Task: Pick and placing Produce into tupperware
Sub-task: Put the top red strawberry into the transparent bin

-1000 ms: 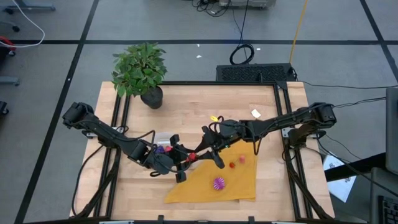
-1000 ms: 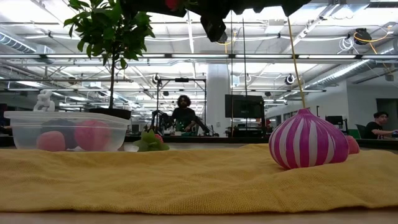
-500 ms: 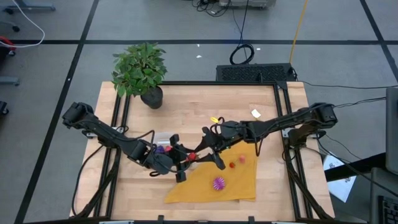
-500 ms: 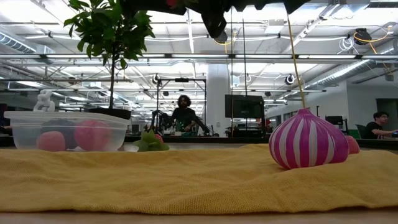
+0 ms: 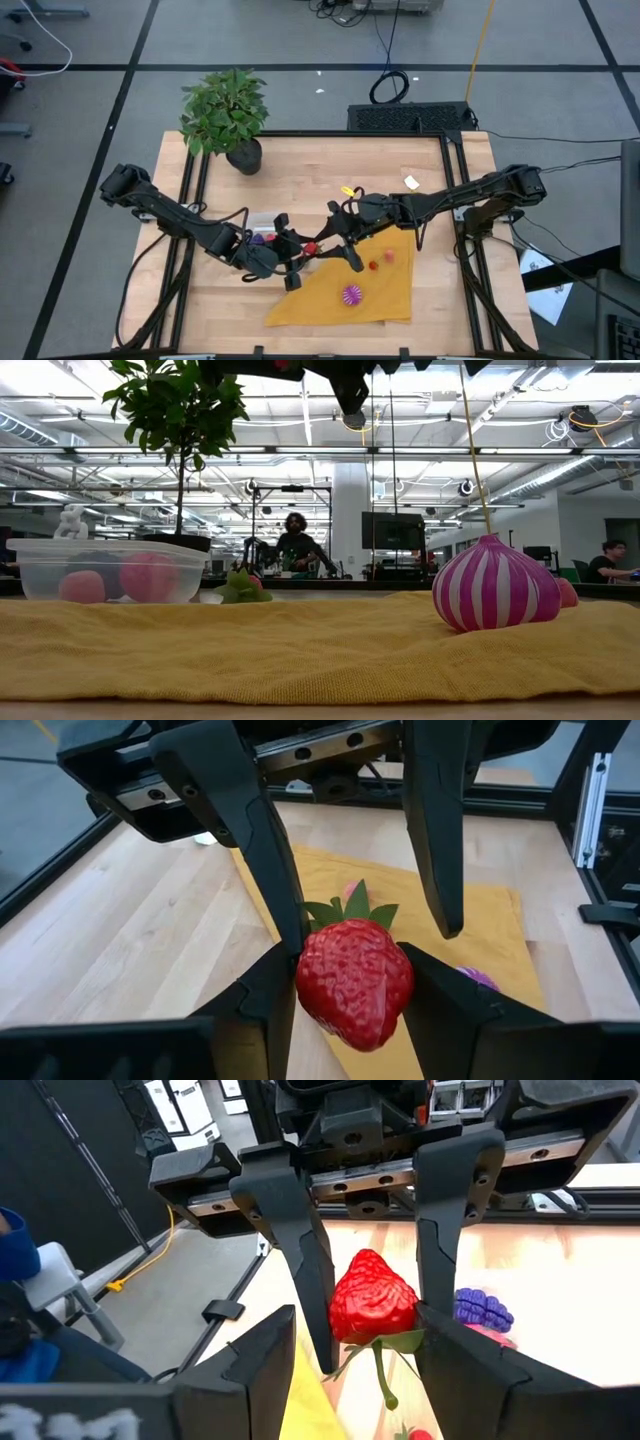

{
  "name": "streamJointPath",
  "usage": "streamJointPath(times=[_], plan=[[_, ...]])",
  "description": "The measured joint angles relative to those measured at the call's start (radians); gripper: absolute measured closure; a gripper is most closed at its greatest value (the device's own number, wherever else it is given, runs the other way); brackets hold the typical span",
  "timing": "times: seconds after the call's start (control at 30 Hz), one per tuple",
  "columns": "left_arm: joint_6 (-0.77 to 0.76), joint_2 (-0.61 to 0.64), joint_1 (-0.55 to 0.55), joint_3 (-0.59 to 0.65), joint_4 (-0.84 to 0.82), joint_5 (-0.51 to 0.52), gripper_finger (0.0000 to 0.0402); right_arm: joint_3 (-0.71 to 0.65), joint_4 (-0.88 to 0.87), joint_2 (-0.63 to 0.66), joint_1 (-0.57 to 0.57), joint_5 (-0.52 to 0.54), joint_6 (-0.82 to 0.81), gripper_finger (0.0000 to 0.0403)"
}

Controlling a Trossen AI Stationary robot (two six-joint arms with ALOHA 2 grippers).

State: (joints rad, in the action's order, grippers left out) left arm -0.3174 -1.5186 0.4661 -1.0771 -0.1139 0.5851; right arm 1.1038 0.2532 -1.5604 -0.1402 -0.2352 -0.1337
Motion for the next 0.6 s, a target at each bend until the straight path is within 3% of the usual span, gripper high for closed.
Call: streamJointPath(times=[0.6], plan=[[-0.029,0.015,0.015,0.001,-0.041,0.02,0.0252,0.002,0.005,0.001,0.001,0.005,0.003,0.0213]])
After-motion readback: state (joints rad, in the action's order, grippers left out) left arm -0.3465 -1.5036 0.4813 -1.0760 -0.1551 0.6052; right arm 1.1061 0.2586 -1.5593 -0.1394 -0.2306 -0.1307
